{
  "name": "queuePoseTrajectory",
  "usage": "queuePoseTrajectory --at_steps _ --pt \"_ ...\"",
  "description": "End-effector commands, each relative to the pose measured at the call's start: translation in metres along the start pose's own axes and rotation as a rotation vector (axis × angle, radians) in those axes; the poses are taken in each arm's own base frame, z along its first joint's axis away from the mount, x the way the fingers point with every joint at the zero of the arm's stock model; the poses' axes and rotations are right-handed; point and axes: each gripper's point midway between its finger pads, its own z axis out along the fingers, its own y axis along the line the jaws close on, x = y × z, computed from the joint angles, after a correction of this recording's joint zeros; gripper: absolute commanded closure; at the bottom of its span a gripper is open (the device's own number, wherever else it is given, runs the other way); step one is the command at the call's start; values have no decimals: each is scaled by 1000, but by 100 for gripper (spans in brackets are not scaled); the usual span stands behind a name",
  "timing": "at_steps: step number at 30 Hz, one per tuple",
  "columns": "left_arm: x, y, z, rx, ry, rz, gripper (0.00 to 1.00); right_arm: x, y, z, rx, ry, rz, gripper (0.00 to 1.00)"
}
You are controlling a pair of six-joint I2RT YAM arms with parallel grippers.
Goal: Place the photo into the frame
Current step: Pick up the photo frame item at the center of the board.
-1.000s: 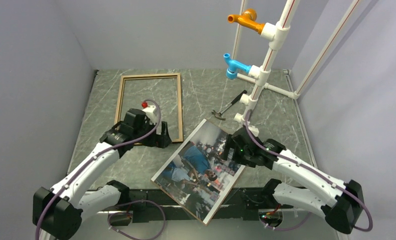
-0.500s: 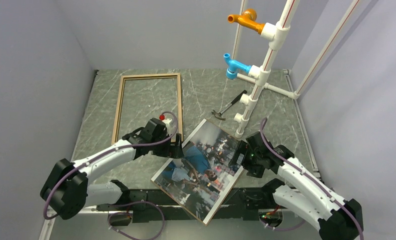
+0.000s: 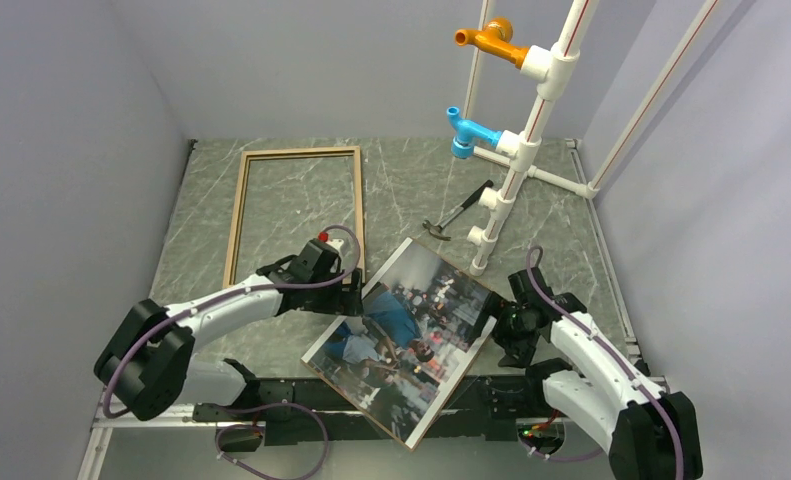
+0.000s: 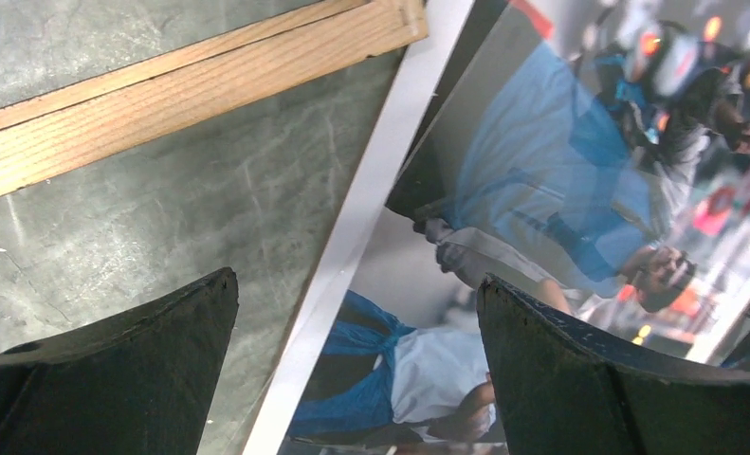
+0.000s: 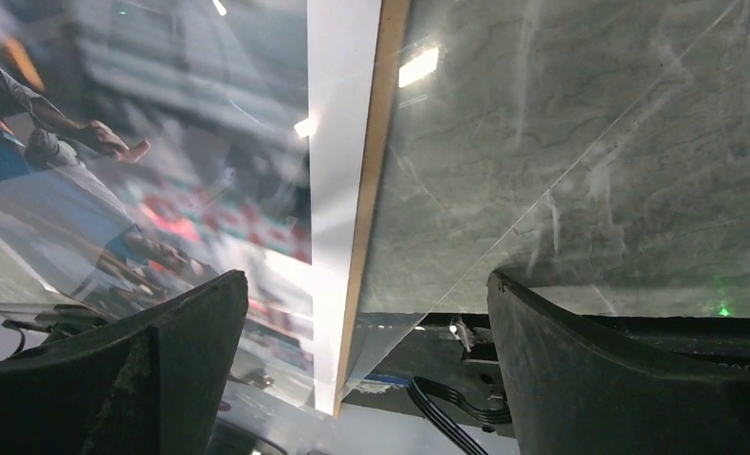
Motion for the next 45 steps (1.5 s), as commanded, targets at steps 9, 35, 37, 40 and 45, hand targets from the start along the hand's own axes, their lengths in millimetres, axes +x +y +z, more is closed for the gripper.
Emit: queuePoseTrajectory --at_steps 9,35,37,40,45 --pt "-15 -4 19 -22 -13 -13 1 -21 2 8 -28 -74 -21 1" --pt "-23 -54 -23 237 -120 4 4 -27 52 -45 -346 -230 33 2" --pt "-27 -54 -31 235 -144 6 4 -26 54 -47 -355 -222 17 2" --pt "-33 -55 -43 233 -181 6 4 -23 58 -47 -371 -199 -3 3" --pt "-36 -52 -52 214 -204 5 3 -19 65 -47 -411 -171 -21 3"
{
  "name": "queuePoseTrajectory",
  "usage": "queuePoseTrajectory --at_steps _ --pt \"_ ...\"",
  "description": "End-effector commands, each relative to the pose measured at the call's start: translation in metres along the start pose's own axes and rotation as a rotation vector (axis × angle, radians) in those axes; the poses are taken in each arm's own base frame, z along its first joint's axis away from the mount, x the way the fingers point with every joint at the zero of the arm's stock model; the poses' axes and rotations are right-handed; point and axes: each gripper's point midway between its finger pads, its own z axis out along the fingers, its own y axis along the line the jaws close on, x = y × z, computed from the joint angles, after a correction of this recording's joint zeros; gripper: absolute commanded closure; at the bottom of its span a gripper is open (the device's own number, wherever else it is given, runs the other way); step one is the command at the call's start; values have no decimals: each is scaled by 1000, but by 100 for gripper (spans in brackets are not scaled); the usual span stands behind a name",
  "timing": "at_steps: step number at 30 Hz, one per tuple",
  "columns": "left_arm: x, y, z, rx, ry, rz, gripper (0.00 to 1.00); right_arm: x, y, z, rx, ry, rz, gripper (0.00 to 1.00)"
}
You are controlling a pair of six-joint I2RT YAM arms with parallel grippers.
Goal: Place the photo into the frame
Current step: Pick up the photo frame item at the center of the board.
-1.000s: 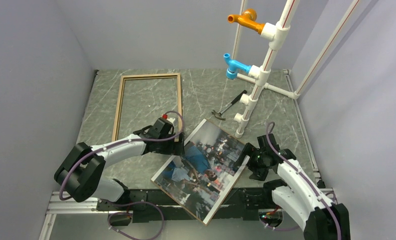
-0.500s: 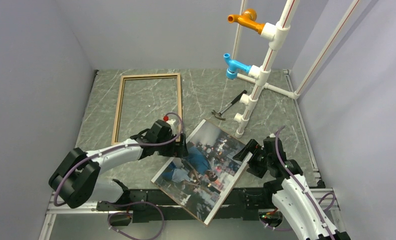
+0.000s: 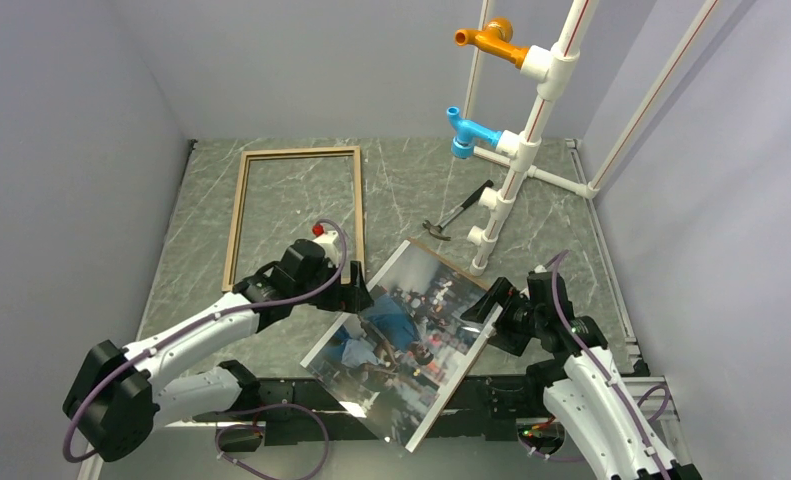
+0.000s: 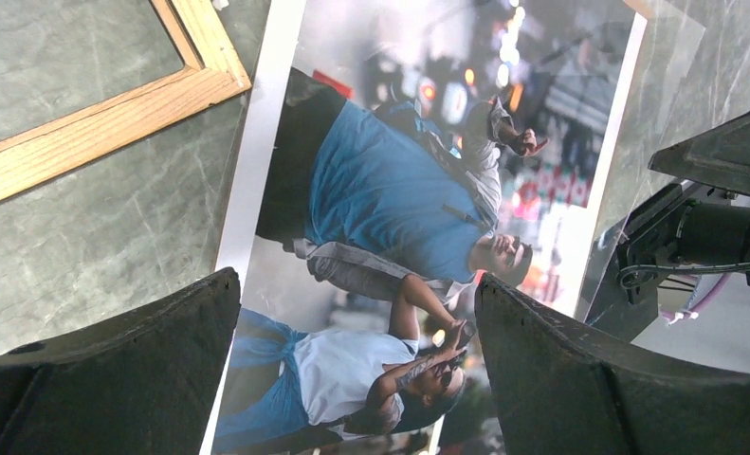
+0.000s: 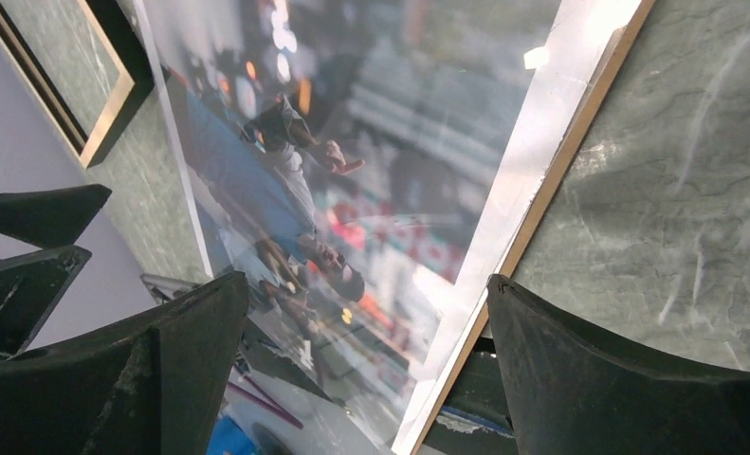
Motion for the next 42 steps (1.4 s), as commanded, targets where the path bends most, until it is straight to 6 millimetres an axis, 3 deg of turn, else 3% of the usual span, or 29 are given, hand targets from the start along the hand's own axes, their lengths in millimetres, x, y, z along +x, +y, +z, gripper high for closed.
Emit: queuePoseTrajectory --at_steps 1,7,12,26,32,42 --pt "-14 -3 -10 -29 -37 -5 3 0 24 -8 -97 22 -30 3" --pt "-2 27 -1 -173 11 -19 1 0 33 -11 -150 13 -39 4" --pt "10 40 9 -217 54 -29 1 2 43 -13 -231 2 -34 5" --pt "30 42 27 -165 98 -50 1 -6 85 -51 -486 -117 -59 16" --pt "40 40 36 -119 113 -71 1 -4 88 -48 -532 -112 -75 26" --pt "48 39 40 -92 128 -86 1 -9 98 -45 -584 -119 -97 31"
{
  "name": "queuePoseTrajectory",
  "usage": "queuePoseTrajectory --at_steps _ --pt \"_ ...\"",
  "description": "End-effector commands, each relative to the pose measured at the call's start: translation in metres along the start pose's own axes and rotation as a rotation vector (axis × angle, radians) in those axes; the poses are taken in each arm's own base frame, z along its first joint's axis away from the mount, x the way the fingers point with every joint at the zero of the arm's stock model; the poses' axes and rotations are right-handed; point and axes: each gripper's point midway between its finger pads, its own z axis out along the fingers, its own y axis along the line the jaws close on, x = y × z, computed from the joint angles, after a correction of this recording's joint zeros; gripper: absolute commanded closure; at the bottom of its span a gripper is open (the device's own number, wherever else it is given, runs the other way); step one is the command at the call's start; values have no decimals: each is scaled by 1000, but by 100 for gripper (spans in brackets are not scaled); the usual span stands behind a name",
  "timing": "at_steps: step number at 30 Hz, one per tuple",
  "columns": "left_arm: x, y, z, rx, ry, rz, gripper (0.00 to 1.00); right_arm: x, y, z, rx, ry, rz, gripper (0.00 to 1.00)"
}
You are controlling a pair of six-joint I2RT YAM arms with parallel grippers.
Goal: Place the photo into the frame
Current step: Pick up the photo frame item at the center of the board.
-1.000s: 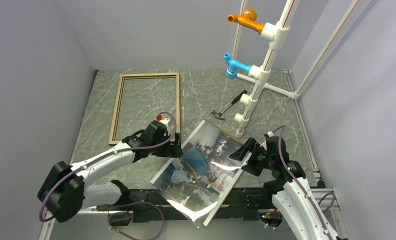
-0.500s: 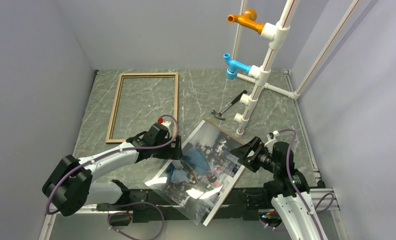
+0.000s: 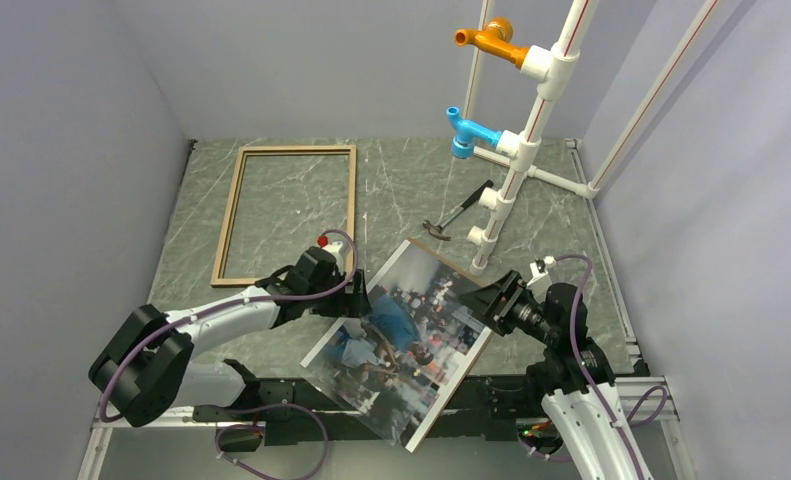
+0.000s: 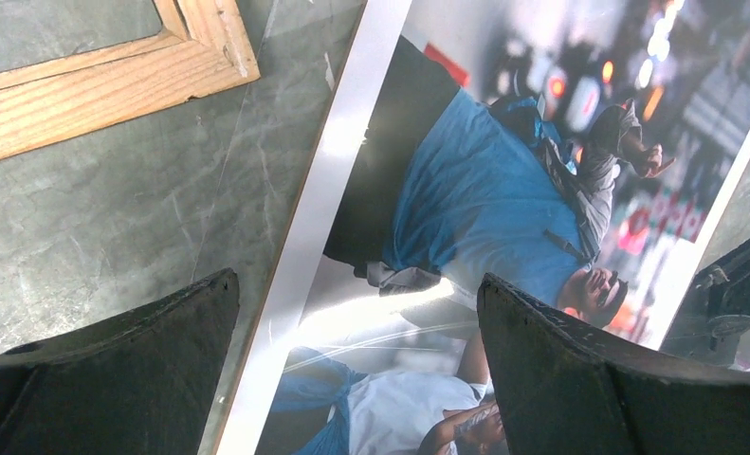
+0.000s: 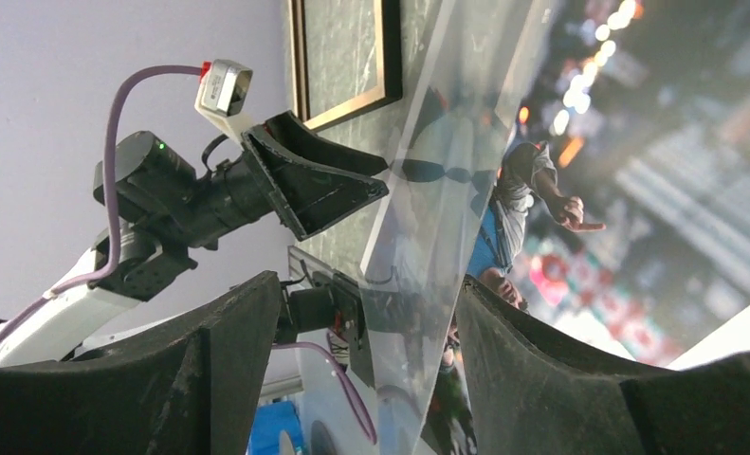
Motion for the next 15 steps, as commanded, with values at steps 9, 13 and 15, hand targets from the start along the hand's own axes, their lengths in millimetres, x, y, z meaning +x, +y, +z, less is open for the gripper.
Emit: queuePoseTrajectory --at_steps 9,13,15 --pt "20 -1 6 41 59 -34 1 -3 18 11 -132 22 -62 36" --pt "20 -2 7 46 63 -35 1 -4 15 13 -121 17 -63 42" --pt "19 -3 7 48 61 -32 1 -4 13 14 -114 16 -61 47"
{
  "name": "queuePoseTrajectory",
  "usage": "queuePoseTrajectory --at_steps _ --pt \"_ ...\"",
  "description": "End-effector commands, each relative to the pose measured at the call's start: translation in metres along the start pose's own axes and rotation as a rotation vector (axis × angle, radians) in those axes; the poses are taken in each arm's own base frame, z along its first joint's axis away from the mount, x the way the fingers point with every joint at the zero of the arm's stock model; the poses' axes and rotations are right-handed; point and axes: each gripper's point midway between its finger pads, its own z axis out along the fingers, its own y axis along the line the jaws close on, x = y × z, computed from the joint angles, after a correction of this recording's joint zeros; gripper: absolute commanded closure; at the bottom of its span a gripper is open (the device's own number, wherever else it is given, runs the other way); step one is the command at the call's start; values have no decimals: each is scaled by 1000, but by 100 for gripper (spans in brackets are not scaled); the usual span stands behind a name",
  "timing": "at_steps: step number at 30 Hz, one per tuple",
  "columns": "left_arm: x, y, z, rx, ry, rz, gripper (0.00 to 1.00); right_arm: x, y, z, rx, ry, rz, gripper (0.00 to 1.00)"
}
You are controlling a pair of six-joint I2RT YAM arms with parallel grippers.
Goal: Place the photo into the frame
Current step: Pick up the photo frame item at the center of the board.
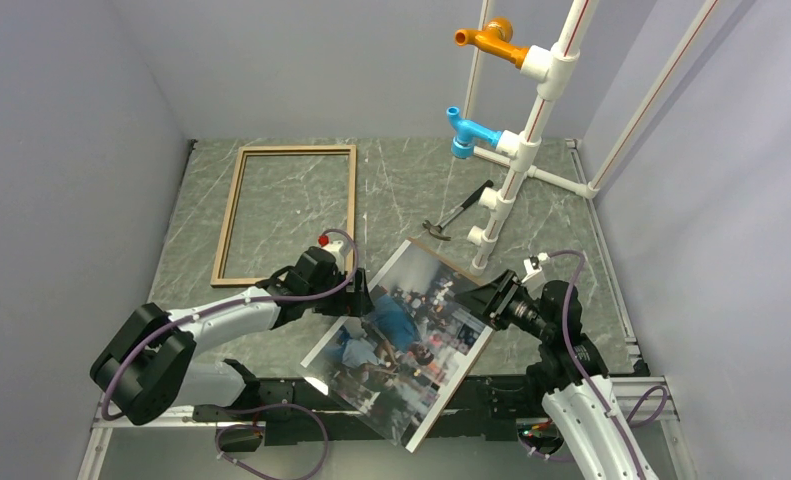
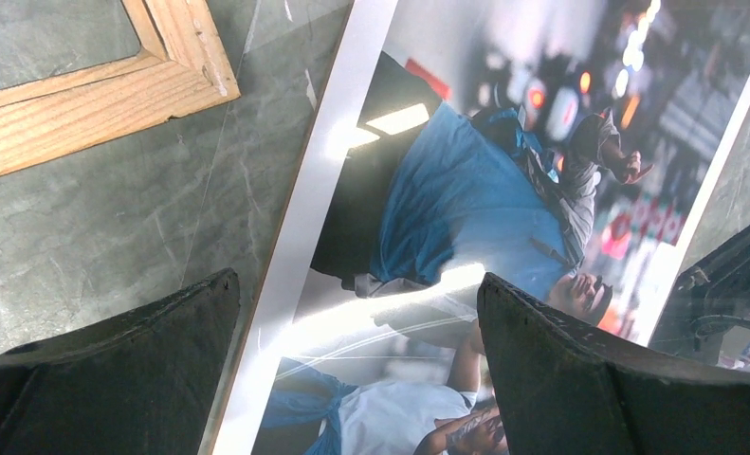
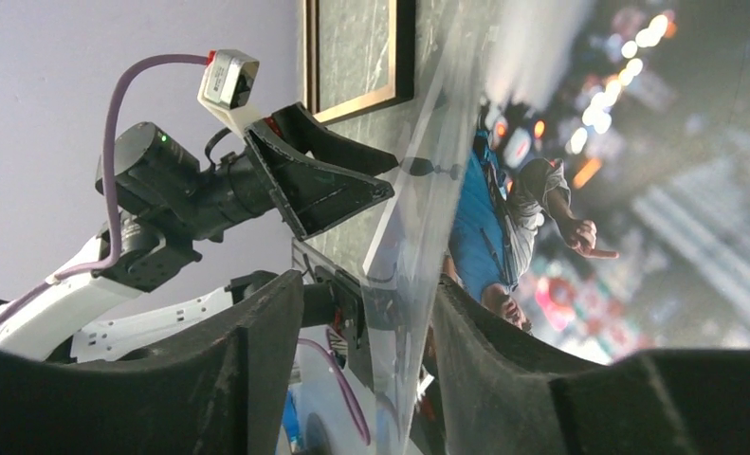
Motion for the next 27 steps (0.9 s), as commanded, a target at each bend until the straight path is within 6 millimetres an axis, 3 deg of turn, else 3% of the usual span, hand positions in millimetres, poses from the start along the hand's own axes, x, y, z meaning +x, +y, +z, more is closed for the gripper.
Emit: queuePoseTrajectory --at_steps 1,6,8,13,21,27 --pt "22 2 2 10 78 -30 1 -4 10 2 -49 -11 -36 51" --pt "13 -8 -4 52 45 -11 1 -5 -1 2 14 -10 -19 81" --pt "5 -15 -11 81 19 2 1 -3 -2 2 28 0 -20 83" --pt "-21 -36 -38 142 -84 51 1 -3 -1 -6 82 13 -40 99" --pt "-64 -52 -97 140 -288 105 1 -1 16 -27 109 39 -140 100" --pt "-81 -43 -127 54 -384 96 1 -2 54 -40 13 60 -261 100"
